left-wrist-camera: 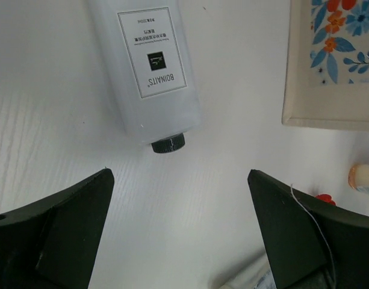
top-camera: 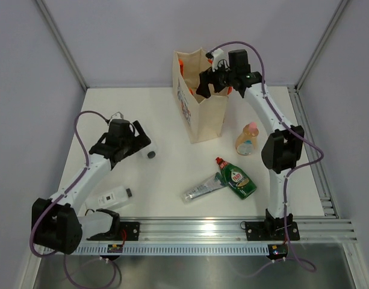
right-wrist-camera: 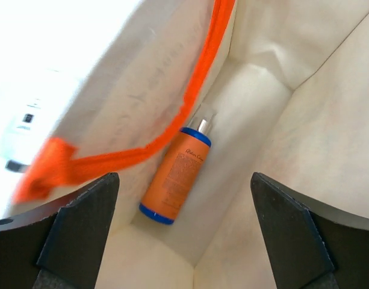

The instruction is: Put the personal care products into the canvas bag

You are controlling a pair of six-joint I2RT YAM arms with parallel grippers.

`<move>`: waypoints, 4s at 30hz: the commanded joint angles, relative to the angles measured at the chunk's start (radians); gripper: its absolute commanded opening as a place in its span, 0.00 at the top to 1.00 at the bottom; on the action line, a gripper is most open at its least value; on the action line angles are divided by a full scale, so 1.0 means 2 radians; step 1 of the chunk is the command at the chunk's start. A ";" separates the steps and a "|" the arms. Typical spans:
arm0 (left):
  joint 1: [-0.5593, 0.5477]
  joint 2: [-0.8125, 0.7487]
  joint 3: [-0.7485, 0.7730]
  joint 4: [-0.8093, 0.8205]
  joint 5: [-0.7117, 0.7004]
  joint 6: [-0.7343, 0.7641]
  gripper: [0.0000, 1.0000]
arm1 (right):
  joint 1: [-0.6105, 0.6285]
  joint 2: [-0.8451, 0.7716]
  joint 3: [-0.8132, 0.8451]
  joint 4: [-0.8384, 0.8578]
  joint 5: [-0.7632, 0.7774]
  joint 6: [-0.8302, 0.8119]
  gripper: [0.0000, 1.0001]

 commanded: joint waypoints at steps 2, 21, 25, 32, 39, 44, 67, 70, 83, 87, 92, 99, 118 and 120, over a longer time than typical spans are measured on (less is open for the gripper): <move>0.005 0.084 0.060 -0.028 -0.058 -0.003 0.01 | -0.017 -0.139 0.020 -0.064 -0.059 -0.036 0.00; 0.014 0.364 0.266 -0.157 -0.097 0.009 0.02 | -0.023 -0.548 -0.549 0.012 -0.180 -0.062 0.01; 0.015 0.399 0.270 -0.131 -0.078 0.024 0.04 | -0.028 -0.542 -0.550 0.014 -0.194 -0.062 0.00; 0.018 0.410 0.248 -0.100 -0.069 0.037 0.29 | -0.029 -0.545 -0.563 0.015 -0.215 -0.067 0.00; 0.022 0.335 0.204 -0.044 0.034 0.100 0.92 | -0.029 -0.546 -0.553 -0.019 -0.259 -0.099 0.00; 0.014 0.200 0.092 0.101 0.313 0.158 1.00 | -0.028 -0.510 -0.510 -0.071 -0.274 -0.067 0.05; -0.156 -0.008 -0.044 0.354 0.305 0.115 1.00 | 0.143 -0.332 -0.392 0.081 0.037 0.484 0.00; -0.158 -0.005 -0.041 0.361 0.300 0.110 1.00 | 0.159 -0.308 -0.376 0.066 0.041 0.490 0.02; -0.159 -0.010 -0.030 0.366 0.270 0.106 0.77 | 0.164 -0.324 -0.396 0.102 0.004 0.454 1.00; -0.159 -0.013 -0.029 0.370 0.267 0.115 0.18 | 0.161 -0.322 -0.363 0.096 -0.036 0.416 1.00; -0.159 -0.031 -0.014 0.351 0.277 0.138 0.01 | 0.123 -0.305 -0.297 0.070 -0.128 0.352 1.00; -0.158 -0.090 0.018 0.228 0.207 0.198 0.01 | 0.049 -0.264 -0.200 0.054 -0.212 0.325 1.00; -0.156 -0.291 -0.064 0.025 -0.026 0.026 0.01 | -0.048 -0.018 0.239 0.082 -0.040 0.280 1.00; -0.156 -0.323 -0.084 0.018 -0.042 0.001 0.01 | -0.048 0.004 0.247 0.103 -0.021 0.270 1.00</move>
